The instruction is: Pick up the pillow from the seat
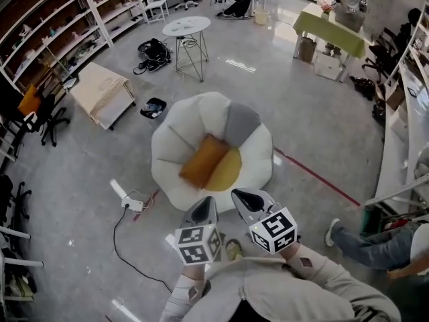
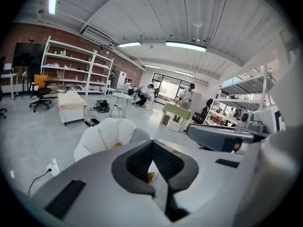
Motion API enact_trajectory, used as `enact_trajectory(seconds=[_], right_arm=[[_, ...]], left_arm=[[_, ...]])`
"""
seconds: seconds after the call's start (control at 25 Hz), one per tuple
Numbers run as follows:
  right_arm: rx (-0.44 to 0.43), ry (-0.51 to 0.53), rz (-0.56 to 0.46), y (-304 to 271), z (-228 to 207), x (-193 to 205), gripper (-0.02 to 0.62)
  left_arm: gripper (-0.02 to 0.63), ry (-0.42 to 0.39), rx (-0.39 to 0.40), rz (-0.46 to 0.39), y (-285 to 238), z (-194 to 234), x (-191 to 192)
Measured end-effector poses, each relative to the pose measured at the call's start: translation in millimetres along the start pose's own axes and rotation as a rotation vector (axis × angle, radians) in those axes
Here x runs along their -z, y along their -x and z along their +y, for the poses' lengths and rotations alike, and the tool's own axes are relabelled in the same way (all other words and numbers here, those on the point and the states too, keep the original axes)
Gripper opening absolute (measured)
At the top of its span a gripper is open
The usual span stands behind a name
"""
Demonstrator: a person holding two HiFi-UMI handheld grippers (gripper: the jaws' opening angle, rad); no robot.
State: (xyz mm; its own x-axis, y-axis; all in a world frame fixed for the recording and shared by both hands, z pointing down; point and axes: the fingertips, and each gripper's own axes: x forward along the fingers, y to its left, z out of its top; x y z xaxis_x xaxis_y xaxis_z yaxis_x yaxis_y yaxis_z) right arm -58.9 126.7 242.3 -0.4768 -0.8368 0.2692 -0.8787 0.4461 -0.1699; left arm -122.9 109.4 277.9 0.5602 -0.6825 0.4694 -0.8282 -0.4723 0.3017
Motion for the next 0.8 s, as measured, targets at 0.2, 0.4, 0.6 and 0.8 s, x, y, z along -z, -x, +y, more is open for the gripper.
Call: enact_trajectory(seconds=[0.2,0.4,0.6,0.8], right_arm=[[0.009,0.005,0.006,-11,-1,-2,0.0],[0.013,-0.025,0.024,-19,-8,7,0.0],[0.008,-0.046,0.045,-34,-25,13,0.0],[-0.004,-0.058,0.076,-59,-48,17,0.0]], left_arm=[[0.006,0.019,-0.005,0.003,-6,14,-2],[0.006,0.036,-0.027,0.026,-11,27,4],[0.006,0.051,-0.058,0.046,-23,36,6],[0.007,0.076,-0.097,0.064,-45,53,4]])
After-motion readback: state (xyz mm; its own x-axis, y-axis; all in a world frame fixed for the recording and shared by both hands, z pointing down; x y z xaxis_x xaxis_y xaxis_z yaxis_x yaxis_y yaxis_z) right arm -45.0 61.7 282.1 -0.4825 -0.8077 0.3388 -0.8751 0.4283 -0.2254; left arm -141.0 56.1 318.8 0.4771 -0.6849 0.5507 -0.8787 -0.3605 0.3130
